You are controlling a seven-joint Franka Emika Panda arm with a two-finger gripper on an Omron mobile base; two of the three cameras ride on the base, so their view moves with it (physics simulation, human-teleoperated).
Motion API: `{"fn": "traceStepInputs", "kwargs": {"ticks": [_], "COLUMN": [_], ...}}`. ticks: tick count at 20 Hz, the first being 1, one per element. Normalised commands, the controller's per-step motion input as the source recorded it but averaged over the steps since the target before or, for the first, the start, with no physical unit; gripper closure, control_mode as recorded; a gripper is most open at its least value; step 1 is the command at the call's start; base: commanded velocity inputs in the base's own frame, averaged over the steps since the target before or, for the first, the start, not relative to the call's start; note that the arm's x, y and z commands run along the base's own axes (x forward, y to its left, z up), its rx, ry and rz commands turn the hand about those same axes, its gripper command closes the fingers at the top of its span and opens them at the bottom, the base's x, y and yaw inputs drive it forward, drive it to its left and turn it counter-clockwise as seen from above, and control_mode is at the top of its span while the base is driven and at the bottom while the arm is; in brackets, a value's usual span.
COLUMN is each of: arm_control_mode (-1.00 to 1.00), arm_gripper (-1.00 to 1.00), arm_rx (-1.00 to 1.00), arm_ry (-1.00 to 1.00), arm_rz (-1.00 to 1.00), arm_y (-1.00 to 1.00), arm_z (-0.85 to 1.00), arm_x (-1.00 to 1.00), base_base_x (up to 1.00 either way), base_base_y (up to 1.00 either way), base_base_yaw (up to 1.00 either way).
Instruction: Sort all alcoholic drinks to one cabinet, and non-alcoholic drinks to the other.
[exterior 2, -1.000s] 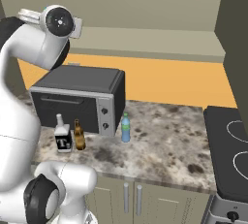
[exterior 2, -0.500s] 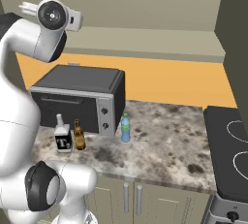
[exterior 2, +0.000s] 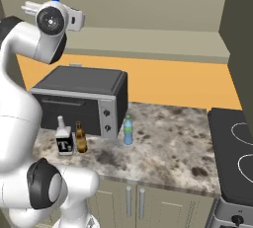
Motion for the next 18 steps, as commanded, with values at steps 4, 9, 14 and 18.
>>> {"fn": "traceStepInputs", "kwargs": {"ticks": [4,9,14,18], "arm_control_mode": [-1.00,-1.00,-1.00,-1.00], "arm_gripper": [1.00,1.00,1.00,1.00], "arm_rx": [-0.01,-0.03,-0.07,-0.07], "arm_ry": [-0.06,0.00,0.00,0.00], "arm_rz": [-0.01,-0.03,-0.05,-0.05], "arm_y": [0.02,0.02,0.03,0.00], "arm_z": [-0.04,-0.01,-0.02,-0.08], "arm_x": [0.21,0.25,0.22,0.21], "base_base_x": [0.00,0.00,0.00,0.00], "base_base_y": [0.00,0.00,0.00,0.00], "base_base_yaw": [0.00,0.00,0.00,0.00]}}
